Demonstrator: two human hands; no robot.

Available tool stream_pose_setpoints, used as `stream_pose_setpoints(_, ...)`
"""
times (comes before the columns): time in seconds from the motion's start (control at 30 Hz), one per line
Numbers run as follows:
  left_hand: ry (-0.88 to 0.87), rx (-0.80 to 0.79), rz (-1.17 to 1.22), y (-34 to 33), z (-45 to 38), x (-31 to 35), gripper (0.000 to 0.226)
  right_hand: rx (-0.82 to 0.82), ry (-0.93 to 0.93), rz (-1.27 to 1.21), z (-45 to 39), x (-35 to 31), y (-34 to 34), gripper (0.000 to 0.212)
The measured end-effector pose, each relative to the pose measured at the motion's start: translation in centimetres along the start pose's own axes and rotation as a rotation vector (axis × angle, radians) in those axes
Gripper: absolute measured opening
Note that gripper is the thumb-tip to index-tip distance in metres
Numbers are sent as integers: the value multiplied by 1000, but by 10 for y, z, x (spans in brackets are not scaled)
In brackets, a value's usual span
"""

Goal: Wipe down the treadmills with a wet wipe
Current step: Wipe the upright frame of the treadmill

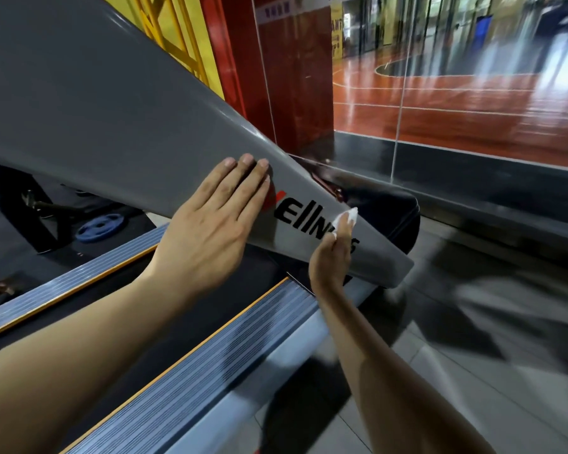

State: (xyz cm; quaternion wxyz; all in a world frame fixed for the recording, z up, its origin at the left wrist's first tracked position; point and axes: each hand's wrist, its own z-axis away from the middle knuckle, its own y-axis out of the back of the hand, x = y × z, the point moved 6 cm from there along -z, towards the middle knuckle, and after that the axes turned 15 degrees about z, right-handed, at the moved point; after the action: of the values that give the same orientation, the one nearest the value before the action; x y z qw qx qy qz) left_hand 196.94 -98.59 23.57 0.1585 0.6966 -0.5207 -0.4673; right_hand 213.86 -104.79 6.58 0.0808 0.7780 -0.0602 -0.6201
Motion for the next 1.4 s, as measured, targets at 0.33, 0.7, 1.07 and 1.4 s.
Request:
stream_pose_setpoints(0.33,11,-15,13,-19,-4,9,59,10,499,-38,43,-44,-5,63)
stream_pose_setpoints(0.7,47,18,-4,-29,-6,15,58,-79,242,-163,90,-14,-29,61)
stream_pose_setpoints(1.07,17,5,18,-46,-10,26,59,-21,-200,-218,43,58,-33,62)
stream_pose_setpoints(1.4,-26,-117,83,-90,-26,57,61,34,505,-76,23,1,-9,50)
